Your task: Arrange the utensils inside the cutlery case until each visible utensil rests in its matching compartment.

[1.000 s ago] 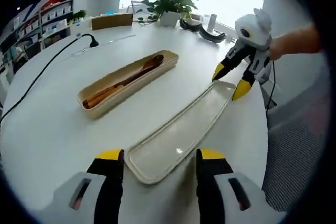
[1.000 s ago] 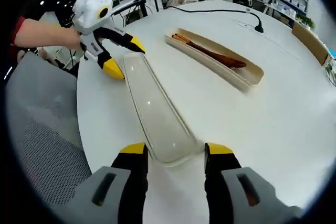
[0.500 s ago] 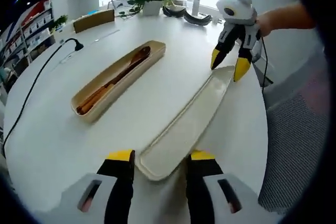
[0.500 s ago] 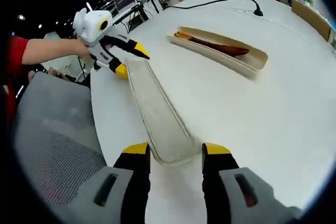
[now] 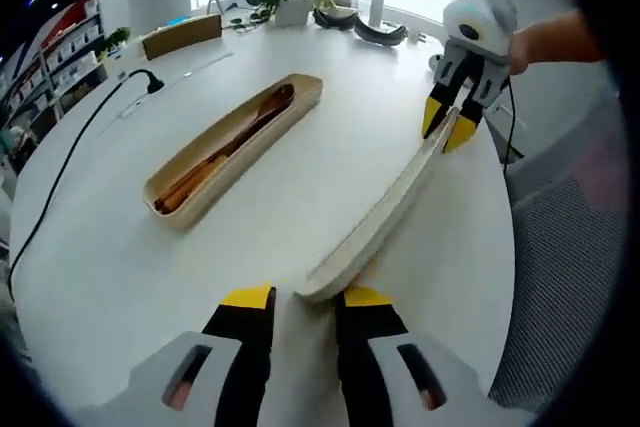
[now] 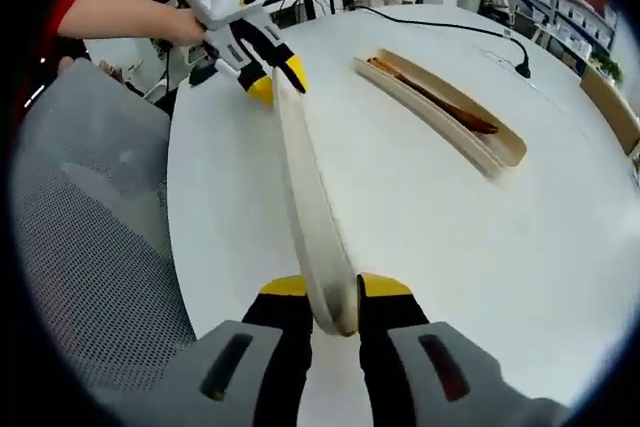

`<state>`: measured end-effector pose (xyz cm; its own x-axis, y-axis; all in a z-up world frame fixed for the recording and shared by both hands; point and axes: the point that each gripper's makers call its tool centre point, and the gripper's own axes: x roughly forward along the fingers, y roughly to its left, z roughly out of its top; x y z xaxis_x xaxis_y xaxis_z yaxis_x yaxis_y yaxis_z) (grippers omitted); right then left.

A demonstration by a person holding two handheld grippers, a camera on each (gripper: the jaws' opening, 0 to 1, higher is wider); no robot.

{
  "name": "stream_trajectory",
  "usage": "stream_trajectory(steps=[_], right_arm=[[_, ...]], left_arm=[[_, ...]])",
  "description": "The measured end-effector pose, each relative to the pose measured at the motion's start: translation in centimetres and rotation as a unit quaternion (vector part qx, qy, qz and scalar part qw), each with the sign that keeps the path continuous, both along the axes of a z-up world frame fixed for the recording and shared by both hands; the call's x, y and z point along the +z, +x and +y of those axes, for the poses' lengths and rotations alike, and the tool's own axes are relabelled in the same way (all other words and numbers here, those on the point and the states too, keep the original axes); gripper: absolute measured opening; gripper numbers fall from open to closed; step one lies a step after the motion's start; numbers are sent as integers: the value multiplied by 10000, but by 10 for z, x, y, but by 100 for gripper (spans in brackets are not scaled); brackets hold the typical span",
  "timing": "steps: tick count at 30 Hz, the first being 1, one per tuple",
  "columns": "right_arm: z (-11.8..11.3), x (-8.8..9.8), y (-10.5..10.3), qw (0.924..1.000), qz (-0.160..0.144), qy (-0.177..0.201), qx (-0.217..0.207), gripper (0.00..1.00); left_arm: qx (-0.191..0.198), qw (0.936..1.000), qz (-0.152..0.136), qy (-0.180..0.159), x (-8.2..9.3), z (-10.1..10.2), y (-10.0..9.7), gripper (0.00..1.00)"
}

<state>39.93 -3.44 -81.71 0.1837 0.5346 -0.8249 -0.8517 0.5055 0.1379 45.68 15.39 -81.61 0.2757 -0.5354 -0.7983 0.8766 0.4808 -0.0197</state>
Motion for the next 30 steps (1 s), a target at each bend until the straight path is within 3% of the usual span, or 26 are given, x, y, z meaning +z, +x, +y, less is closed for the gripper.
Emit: stream_trajectory(steps=[3, 5, 7, 10, 12, 14, 16, 17, 19, 20, 21, 22, 24, 25, 27, 29, 30], right_arm=[[-6, 4, 1, 9999, -130, 60, 9, 14], [-6, 6, 0, 9995, -232, 127, 154, 6], [-7, 4, -8, 9994, -9, -28, 353, 2], [-3, 5, -9, 9986, 6, -2, 534, 1], [3, 9, -13, 9982, 382, 230, 403, 1], [8, 17, -13, 9958, 229, 366, 807, 1], [12, 23, -20, 9940, 670, 492, 717, 0], [16, 27, -20, 9928, 712, 603, 746, 0], [18, 36, -18, 9914, 881, 678, 690, 0], [20, 41, -25, 9875, 1261, 762, 563, 0], [21, 44, -26, 9853, 1428, 775, 534, 0], [24, 49, -20, 9864, 1223, 898, 631, 0], [29, 58, -25, 9770, 1813, 1065, 370, 0], [30, 60, -27, 9746, 1926, 1094, 321, 0], [34, 67, -17, 9772, 1650, 1254, 462, 0], [36, 75, -30, 9666, 2154, 1315, 452, 0], [38, 77, -30, 9663, 2126, 1333, 566, 0]], left_arm=[[-36, 9999, -79, 76, -1, 0, 0, 26], [-130, 9996, -223, 115, 0, -1, 1, 30], [-257, 9980, -560, 156, 4, -3, 5, 40], [-394, 9950, -873, 265, 5, -5, 11, 51], [-591, 9909, -1166, 308, 10, -10, 13, 53], [-717, 9884, -1290, 355, 13, -12, 11, 56], [-786, 9874, -1326, 364, 14, -13, 9, 59], [-839, 9857, -1411, 390, 15, -14, 9, 60], [-907, 9764, -1897, 498, 25, -14, 14, 61], [-921, 9755, -1936, 490, 26, -15, 14, 62], [-929, 9750, -1966, 467, 29, -16, 11, 63], [-953, 9734, -2037, 442, 32, -18, 12, 63], [-1056, 9726, -2031, 393, 35, -21, 7, 66], [-1091, 9717, -2058, 402, 36, -22, 6, 69], [-1296, 9657, -2196, 486, 37, -24, 2, 70], [-1396, 9637, -2219, 501, 36, -27, -3, 72], [-1477, 9614, -2257, 532, 37, -28, -5, 72]])
